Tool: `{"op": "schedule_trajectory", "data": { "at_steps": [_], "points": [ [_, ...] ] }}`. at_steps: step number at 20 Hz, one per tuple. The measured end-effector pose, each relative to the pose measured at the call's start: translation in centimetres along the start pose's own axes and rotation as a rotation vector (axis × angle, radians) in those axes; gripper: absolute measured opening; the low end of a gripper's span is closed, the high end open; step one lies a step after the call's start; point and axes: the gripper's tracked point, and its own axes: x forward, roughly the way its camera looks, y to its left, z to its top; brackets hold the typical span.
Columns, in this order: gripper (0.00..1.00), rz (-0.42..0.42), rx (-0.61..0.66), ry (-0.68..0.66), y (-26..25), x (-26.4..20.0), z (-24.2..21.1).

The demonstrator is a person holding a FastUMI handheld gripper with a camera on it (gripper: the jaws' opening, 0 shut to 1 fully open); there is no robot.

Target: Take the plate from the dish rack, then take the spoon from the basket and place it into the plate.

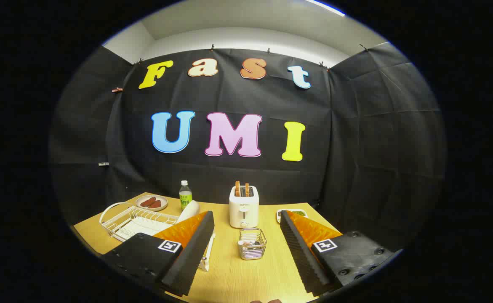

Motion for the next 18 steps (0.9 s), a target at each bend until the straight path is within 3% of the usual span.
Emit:
{"op": "schedule_trajectory", "data": {
  "at_steps": [18],
  "points": [
    [0.97, 0.022, 0.018, 0.051, 0.8, -0.3, -1.8]
  ]
}}
